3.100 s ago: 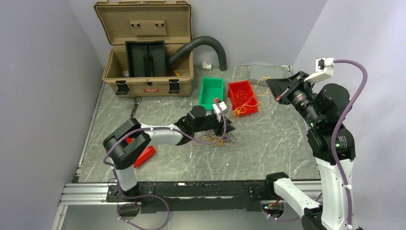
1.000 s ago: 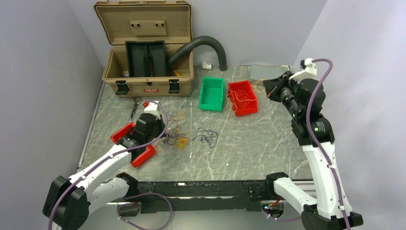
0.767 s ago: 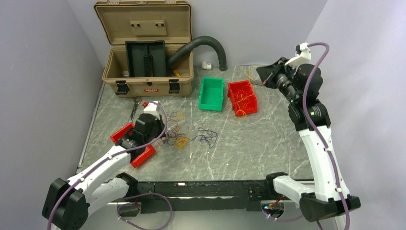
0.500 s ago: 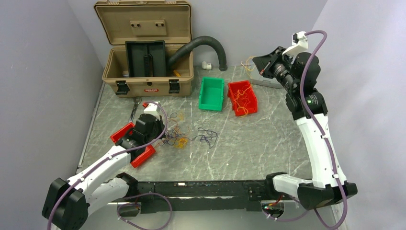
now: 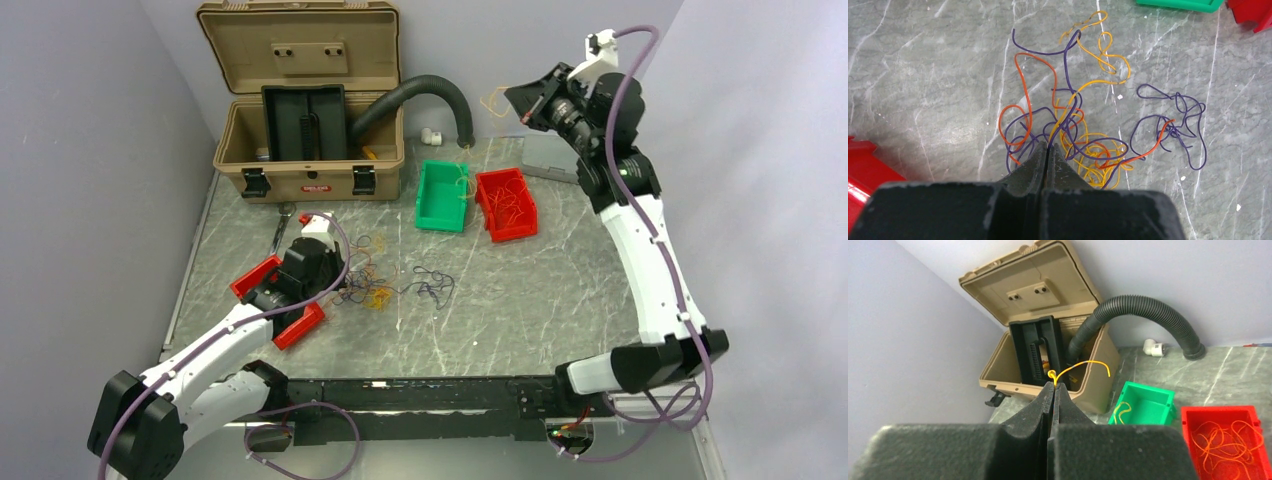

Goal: Untangle the cables

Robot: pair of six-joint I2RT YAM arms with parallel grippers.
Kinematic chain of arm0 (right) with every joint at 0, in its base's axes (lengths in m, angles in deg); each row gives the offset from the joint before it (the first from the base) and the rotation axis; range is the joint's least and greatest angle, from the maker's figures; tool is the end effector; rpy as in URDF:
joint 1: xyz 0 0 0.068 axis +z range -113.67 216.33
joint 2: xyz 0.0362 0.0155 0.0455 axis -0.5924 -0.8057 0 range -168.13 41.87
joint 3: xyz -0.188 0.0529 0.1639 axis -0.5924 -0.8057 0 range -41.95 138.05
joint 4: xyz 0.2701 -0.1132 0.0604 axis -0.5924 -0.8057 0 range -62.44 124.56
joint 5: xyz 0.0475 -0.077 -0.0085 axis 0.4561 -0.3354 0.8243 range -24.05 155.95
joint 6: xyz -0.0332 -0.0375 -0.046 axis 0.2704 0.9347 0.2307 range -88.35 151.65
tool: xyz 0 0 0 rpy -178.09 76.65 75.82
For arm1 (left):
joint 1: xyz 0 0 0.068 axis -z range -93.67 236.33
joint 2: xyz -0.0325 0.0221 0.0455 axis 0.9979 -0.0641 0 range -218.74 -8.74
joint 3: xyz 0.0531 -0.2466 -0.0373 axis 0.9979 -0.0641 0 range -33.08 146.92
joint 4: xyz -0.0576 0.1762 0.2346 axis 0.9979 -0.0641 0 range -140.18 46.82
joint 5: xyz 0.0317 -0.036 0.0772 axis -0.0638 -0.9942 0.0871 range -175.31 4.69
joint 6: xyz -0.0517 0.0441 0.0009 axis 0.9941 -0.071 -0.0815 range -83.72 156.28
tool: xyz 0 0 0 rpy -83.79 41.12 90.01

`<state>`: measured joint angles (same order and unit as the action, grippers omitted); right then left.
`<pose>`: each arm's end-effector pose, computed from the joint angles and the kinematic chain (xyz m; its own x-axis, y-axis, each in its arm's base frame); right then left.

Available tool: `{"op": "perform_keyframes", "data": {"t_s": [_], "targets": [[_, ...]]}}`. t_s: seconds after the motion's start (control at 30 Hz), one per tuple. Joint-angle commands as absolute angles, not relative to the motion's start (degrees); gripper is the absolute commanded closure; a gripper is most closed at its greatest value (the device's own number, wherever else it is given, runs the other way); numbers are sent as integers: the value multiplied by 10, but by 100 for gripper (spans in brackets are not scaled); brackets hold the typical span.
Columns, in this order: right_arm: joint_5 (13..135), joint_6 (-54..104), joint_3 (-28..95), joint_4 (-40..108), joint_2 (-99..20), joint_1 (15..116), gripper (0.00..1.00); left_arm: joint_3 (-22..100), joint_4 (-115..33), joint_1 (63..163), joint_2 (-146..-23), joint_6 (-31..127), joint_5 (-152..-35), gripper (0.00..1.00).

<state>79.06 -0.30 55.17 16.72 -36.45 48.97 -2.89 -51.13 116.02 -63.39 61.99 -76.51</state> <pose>0.3365 0.0883 0.5046 -0.2161 0.4797 -0.8504 -0.3771 0.7624 0.5258 0.2386 -0.1266 0.1820 -0.5832 -0.1610 -0.7962 0.1380 0.9463 -0.2924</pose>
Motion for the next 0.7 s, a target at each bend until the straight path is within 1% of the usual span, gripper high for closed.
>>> {"op": "perform_keyframes", "data": {"t_s": [0.0, 0.37, 0.67], "targets": [[798, -6, 590, 186, -411, 506, 100, -16, -493, 1164, -631, 620, -769, 100], [770, 10, 622, 176, -478, 530, 100, -20, -498, 1164, -626, 615, -762, 100], [746, 44, 600, 176, -506, 545, 100, -16, -501, 1163, -626, 612, -759, 100]]}}
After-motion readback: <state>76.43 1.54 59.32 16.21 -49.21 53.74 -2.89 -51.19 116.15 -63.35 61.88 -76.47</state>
